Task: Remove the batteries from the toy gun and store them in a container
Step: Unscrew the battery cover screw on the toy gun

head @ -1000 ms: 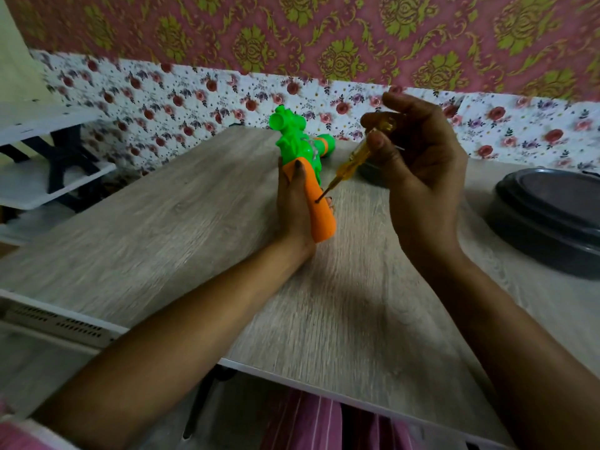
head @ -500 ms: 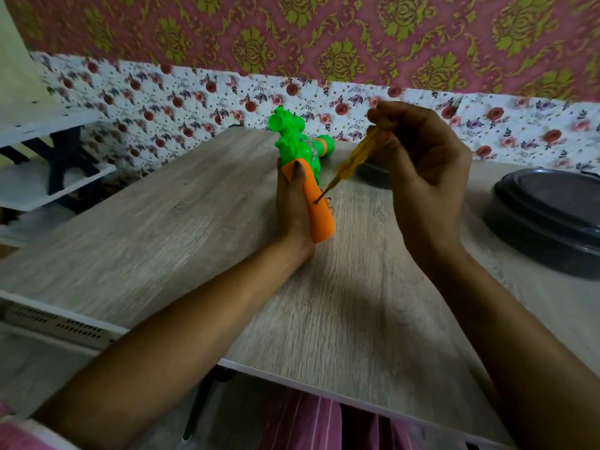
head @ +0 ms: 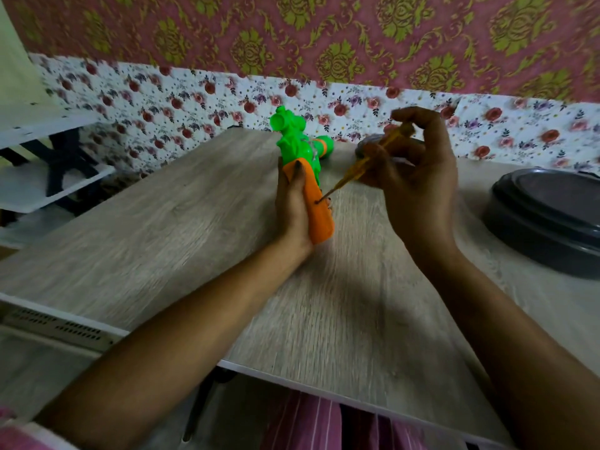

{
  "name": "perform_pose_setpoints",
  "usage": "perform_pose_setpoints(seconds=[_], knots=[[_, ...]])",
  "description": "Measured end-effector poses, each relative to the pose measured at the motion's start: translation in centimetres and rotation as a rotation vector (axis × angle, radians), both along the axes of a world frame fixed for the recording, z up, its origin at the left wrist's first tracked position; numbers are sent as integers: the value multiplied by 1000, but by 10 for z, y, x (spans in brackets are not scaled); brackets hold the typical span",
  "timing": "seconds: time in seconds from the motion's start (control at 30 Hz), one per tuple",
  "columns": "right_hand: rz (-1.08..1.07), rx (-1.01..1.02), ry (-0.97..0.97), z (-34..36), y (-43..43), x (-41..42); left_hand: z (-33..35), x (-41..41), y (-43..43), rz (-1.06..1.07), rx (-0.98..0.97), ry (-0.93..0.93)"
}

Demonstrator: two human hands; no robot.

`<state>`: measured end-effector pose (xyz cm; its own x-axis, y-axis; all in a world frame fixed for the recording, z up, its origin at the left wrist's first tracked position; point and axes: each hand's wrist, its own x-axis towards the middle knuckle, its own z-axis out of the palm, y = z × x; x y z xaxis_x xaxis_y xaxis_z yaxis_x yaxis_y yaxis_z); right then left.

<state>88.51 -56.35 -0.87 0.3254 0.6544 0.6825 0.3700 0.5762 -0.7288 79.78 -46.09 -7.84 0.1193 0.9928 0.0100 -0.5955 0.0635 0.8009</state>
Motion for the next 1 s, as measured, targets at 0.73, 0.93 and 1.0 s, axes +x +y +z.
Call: perform_pose_setpoints(seconds=[0.73,0.93,1.0], knots=[[213,246,73,-18,-3,-11,37,-34,4,64,183,-160],[212,284,40,-20,-3,-16,38,-35,0,44,237,-123],[200,283,31,-20,-3,-16,36,-33,-1,43,247,-87]])
